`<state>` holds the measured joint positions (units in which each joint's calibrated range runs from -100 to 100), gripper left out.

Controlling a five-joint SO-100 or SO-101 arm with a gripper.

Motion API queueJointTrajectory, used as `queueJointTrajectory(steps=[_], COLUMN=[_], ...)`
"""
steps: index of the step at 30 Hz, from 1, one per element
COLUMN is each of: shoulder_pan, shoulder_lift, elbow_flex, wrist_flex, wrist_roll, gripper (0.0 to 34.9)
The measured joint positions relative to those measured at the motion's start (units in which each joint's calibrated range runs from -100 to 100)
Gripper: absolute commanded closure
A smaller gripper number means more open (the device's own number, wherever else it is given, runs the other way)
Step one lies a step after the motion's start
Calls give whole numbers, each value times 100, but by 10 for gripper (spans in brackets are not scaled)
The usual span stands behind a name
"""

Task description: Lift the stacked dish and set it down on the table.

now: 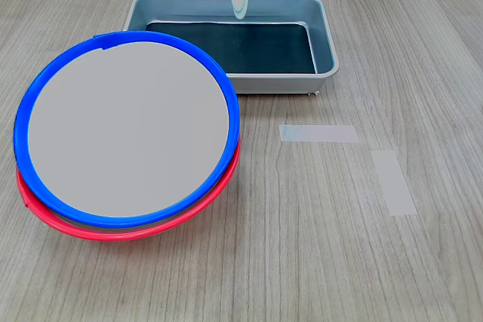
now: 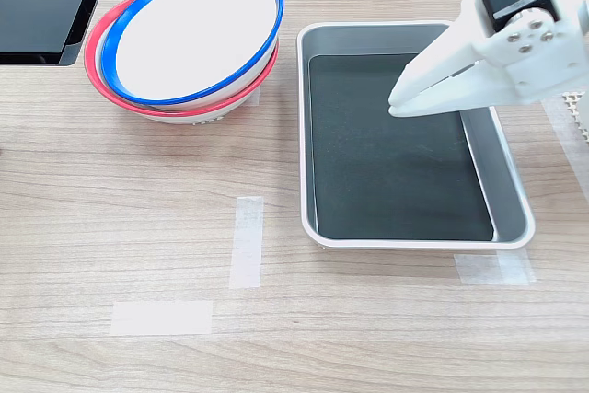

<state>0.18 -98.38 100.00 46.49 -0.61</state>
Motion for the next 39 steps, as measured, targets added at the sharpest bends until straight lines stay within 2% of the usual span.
queueJointTrajectory(steps=[3, 5, 11, 14, 19, 23, 28, 31, 34, 39], shoulder_pan=[239, 487, 850, 973, 1000, 1088, 1274, 1274, 1416, 1389], shoulder_lift=[656, 1185, 2737, 4118, 6172, 7477, 8397, 8824, 8960, 8994], elbow_flex=[-408, -935, -2096, -3067, -4564, -5499, -6134, -6461, -6661, -6842], wrist_flex=[-334, -465, -865, -914, -873, -873, -840, -783, -677, -530], wrist_roll=[181, 332, 645, 884, 1104, 1241, 1368, 1436, 1446, 1421], gripper=[346, 291, 191, 160, 144, 150, 181, 250, 346, 347])
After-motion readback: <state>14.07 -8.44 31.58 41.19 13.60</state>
